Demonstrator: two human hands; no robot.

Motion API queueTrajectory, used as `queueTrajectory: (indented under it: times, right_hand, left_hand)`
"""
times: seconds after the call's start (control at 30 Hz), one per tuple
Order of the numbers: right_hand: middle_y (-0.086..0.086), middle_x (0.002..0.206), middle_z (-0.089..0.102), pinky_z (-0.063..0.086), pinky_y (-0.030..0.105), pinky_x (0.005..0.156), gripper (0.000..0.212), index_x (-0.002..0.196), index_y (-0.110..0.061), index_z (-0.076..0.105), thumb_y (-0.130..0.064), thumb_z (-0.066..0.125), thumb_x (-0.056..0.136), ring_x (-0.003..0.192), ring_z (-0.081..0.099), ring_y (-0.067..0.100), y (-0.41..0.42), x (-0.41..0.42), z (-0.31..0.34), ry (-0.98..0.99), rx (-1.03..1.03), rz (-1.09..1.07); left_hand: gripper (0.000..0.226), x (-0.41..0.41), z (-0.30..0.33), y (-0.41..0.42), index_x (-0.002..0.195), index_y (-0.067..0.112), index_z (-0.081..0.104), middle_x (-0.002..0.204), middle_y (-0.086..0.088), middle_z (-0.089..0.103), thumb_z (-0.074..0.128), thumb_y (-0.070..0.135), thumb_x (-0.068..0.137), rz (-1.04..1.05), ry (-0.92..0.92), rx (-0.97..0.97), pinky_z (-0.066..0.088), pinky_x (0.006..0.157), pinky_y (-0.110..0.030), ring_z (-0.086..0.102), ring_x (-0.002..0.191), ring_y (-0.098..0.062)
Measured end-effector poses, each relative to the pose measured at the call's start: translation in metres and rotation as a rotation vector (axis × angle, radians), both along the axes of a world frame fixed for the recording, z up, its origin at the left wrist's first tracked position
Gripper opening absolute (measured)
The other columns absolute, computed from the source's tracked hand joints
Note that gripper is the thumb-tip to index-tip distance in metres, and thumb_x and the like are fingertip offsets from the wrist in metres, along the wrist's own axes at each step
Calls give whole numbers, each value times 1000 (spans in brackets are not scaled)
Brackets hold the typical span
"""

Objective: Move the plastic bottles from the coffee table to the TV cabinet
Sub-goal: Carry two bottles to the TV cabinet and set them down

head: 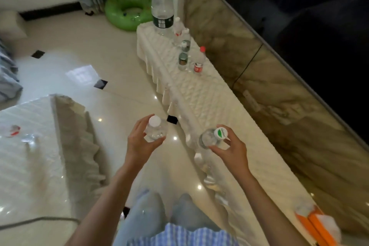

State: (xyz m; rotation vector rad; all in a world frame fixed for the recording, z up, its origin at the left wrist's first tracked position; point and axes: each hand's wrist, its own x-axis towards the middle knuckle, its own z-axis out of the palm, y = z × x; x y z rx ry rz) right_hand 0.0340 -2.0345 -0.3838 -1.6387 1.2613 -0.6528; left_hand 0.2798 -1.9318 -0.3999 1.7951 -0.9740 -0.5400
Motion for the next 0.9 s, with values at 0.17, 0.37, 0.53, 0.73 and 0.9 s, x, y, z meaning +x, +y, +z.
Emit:
queueTrajectory:
  times: [0.17, 0.37, 0.53, 0.73, 0.9]
  right_hand:
    - [-25, 106, 63, 47, 19, 89, 53, 109, -44, 58, -24, 82, 66, 102, 57, -4, -47, -24, -5, 37, -22, -147]
    - [-11, 115, 64, 49, 29, 95, 58, 118, -28, 58, -21, 84, 66, 106, 58, 3, -108, -21, -30, 85, -41, -296]
    - [-13, 115, 63, 48, 25, 94, 59, 117, -33, 56, -20, 84, 67, 106, 57, 1, -150, -5, -52, 120, -3, -417]
    - [-7, 119, 63, 48, 26, 96, 62, 121, -28, 55, -20, 84, 67, 108, 58, 7, -195, 16, -84, 188, 59, -494]
    - [-9, 118, 63, 50, 31, 95, 61, 120, -28, 56, -15, 84, 67, 108, 59, 6, -232, 23, -115, 205, 89, -496]
  left_hand:
    - [69, -21, -10, -80, 122, 28, 55, 118, 9, 58, 86, 12, 62, -151, 85, 41, 50, 88, -27, 56, 108, -5]
    - [67, -14, -35, -180, 120, 35, 54, 117, 10, 60, 86, 19, 63, -310, 99, 99, 52, 88, -32, 59, 105, -8]
    - [70, 6, -62, -251, 124, 32, 51, 123, 8, 57, 86, 21, 64, -456, 22, 152, 51, 91, -34, 55, 111, -10]
    - [71, 22, -97, -328, 125, 21, 51, 121, 1, 55, 86, 21, 63, -566, -39, 228, 51, 92, -40, 55, 109, -18]
    - [70, 24, -126, -381, 127, 16, 50, 123, -2, 55, 84, 14, 65, -634, -85, 246, 43, 90, -26, 55, 108, -20]
